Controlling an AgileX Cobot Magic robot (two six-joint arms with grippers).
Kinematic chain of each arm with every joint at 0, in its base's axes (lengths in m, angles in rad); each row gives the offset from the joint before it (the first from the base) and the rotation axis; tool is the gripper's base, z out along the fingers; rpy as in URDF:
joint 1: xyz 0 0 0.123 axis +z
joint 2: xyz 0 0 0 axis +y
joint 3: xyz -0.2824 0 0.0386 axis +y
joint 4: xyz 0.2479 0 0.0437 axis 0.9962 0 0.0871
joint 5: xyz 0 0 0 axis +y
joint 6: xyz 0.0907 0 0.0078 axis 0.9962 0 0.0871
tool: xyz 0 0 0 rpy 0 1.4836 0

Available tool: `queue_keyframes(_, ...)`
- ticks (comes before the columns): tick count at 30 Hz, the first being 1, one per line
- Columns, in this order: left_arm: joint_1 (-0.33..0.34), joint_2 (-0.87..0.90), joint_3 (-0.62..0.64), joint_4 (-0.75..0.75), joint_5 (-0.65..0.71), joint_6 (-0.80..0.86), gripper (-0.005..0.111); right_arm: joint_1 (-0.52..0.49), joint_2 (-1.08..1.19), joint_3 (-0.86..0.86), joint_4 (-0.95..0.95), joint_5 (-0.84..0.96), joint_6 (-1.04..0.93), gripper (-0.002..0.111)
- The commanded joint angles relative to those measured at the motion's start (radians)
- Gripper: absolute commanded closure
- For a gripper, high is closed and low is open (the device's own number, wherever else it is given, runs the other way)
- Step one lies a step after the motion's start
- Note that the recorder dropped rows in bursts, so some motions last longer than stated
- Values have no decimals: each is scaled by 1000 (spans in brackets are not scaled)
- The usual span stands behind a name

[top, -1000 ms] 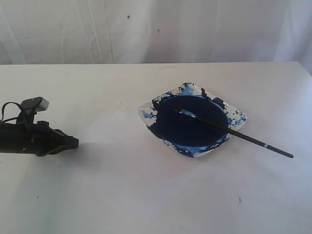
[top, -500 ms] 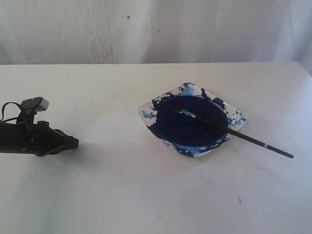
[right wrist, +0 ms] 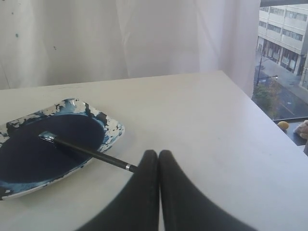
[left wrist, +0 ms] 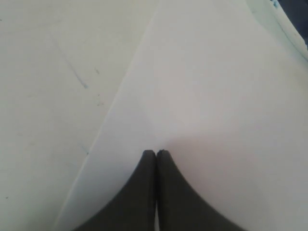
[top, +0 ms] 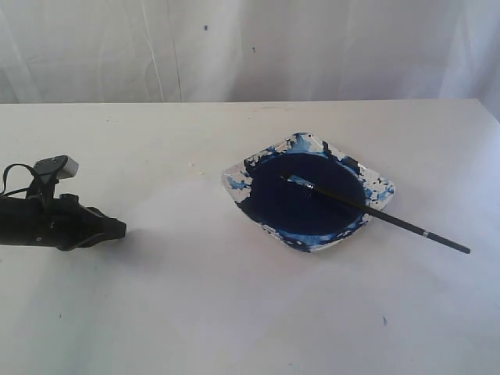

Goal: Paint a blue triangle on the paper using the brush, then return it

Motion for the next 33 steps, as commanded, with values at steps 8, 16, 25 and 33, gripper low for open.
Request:
queue_keyframes(8,2,-8,9,-21,1,4,107,2,-5,5,-11,-265,-6,108)
queue_keyframes(16,2,-8,9,-21,1,4,107,2,-5,5,-11,-529,248,108)
queue_keyframes(25,2,-8,9,-21,1,4,107,2,-5,5,-11,-503,489,108)
queue_keyframes(33,2,-8,9,-21,1,4,107,2,215,-117,-379,-520,628,108)
